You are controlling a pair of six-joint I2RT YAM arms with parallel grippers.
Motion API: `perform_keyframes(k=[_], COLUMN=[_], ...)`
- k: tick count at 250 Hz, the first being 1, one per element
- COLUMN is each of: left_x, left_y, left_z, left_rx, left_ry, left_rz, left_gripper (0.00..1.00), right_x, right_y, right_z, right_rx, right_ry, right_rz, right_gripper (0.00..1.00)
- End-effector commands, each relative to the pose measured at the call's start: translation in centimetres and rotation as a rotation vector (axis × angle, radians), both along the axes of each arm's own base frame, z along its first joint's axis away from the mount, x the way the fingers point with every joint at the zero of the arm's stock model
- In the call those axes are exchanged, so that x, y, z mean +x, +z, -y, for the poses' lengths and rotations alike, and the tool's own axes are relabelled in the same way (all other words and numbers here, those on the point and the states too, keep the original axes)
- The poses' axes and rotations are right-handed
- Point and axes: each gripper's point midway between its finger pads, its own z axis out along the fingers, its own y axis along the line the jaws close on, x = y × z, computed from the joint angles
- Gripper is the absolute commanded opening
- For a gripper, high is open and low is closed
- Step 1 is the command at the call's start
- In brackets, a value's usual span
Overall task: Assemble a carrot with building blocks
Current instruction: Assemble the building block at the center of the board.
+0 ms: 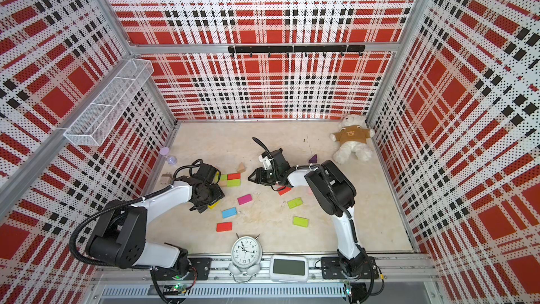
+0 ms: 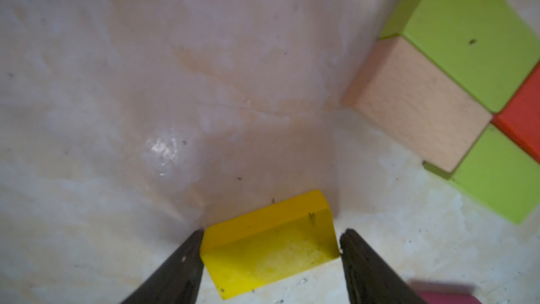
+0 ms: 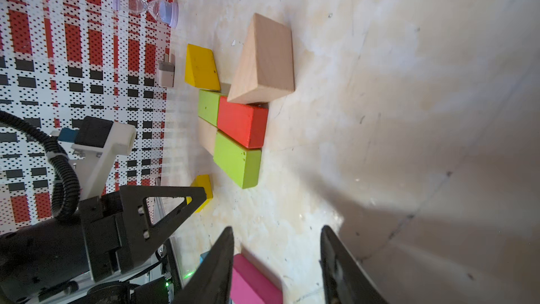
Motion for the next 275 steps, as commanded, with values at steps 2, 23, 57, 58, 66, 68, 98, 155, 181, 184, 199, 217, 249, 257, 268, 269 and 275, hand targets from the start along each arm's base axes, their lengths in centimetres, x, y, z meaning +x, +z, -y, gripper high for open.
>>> perform_keyframes(k=[2, 23, 57, 58, 66, 68, 98, 155, 181, 184, 199, 217, 249, 257, 268, 269, 275], left_x=[0.3, 0.4, 0.8, 0.8, 1.1, 1.1, 1.3, 2.4, 2.9, 2.9, 3.3, 3.6, 3.8, 3.9, 3.9, 3.9, 4.0], left_y=[0.4, 0.4, 0.7, 0.7, 0.8, 0.8, 0.7, 0.3, 0.1, 0.1, 0.0, -0.1, -0.5, -0.5, -0.6, -0.6, -0.7], left_z=[-0.5, -0.4, -0.5, -0.5, -0.4, -0.5, 0.4, 0.7, 0.7, 0.7, 1.0, 1.0, 1.2, 1.2, 1.3, 1.3, 1.4], left_rx=[0.044, 0.06, 0.092, 0.093, 0.099, 0.103, 0.145, 0.21, 0.228, 0.227, 0.228, 0.235, 0.233, 0.23, 0.225, 0.225, 0.221], left_ry=[-0.03, -0.073, -0.15, -0.154, -0.176, -0.18, -0.279, -0.383, -0.408, -0.409, -0.425, -0.433, -0.444, -0.446, -0.449, -0.45, -0.453], left_rz=[-0.003, -0.01, -0.013, -0.013, -0.01, -0.011, -0.027, -0.045, -0.047, -0.047, -0.043, -0.046, -0.053, -0.053, -0.049, -0.05, -0.048], left_gripper=[0.69, 0.66, 0.66, 0.66, 0.66, 0.66, 0.66, 0.67, 0.68, 0.68, 0.68, 0.68, 0.68, 0.68, 0.68, 0.68, 0.68], right_x=[0.6, 0.6, 0.6, 0.6, 0.5, 0.5, 0.6, 0.5, 0.6, 0.5, 0.5, 0.4, 0.4, 0.4, 0.4, 0.4, 0.4], right_y=[1.1, 1.1, 0.9, 0.9, 0.8, 0.8, 0.6, 0.4, 0.4, 0.3, 0.3, 0.2, 0.0, 0.1, 0.1, 0.1, 0.1], right_z=[-0.5, -0.4, -0.3, -0.3, -0.2, -0.2, -0.1, 0.1, 0.1, 0.1, 0.0, -0.2, -0.3, -0.4, -0.5, -0.5, -0.5], right_rx=[0.04, 0.036, 0.026, 0.026, 0.024, 0.024, 0.017, 0.002, -0.003, -0.004, -0.01, -0.013, -0.02, -0.02, -0.022, -0.022, -0.024], right_ry=[0.0, -0.002, -0.007, -0.007, -0.009, -0.009, -0.015, -0.026, -0.032, -0.031, -0.032, -0.03, -0.029, -0.031, -0.028, -0.029, -0.03], right_rz=[0.032, 0.033, 0.027, 0.027, 0.024, 0.025, 0.021, 0.011, 0.012, 0.011, 0.008, 0.008, 0.004, 0.004, 0.004, 0.004, 0.003], right_gripper=[0.48, 0.48, 0.48, 0.48, 0.47, 0.47, 0.47, 0.47, 0.47, 0.47, 0.47, 0.47, 0.47, 0.47, 0.46, 0.46, 0.46])
